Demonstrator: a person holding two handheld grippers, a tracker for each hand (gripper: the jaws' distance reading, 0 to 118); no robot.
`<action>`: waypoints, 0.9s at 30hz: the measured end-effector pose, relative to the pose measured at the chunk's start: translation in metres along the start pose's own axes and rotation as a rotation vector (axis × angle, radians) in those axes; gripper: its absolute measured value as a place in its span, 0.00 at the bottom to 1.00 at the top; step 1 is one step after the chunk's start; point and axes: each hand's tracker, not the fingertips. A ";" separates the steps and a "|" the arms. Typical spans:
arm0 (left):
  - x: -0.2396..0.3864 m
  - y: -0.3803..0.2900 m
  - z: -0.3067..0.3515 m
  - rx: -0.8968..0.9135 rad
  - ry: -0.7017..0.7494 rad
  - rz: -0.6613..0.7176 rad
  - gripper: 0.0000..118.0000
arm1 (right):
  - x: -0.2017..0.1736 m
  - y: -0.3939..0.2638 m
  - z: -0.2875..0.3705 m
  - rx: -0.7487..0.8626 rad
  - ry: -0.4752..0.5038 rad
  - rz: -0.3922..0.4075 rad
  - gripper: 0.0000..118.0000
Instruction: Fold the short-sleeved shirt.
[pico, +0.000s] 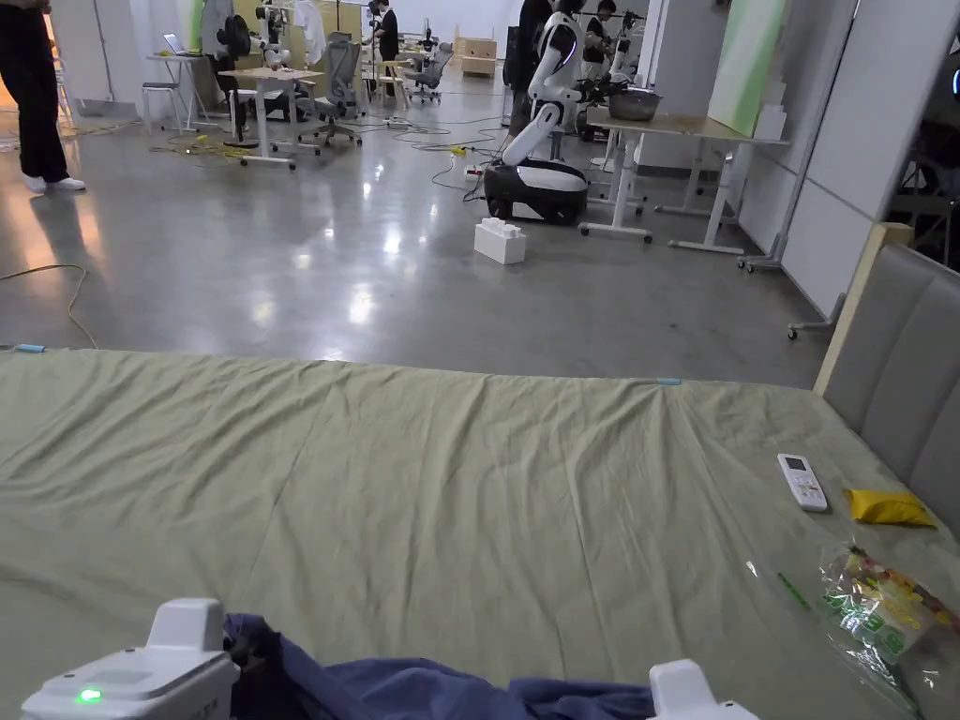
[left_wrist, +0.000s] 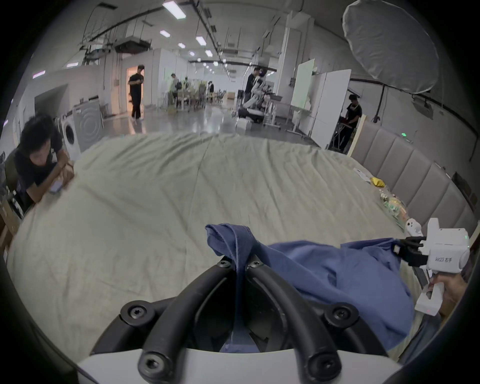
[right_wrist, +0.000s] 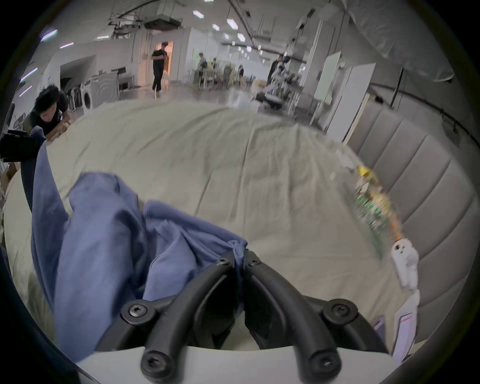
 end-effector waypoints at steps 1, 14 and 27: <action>-0.001 0.007 0.006 0.013 -0.005 -0.002 0.05 | 0.004 0.009 0.010 0.023 -0.033 -0.003 0.04; -0.049 0.112 0.111 0.270 0.097 0.007 0.05 | 0.064 0.114 0.133 0.386 -0.136 -0.068 0.04; -0.115 0.185 0.172 0.362 0.287 -0.004 0.05 | 0.111 0.194 0.178 0.503 -0.223 -0.137 0.04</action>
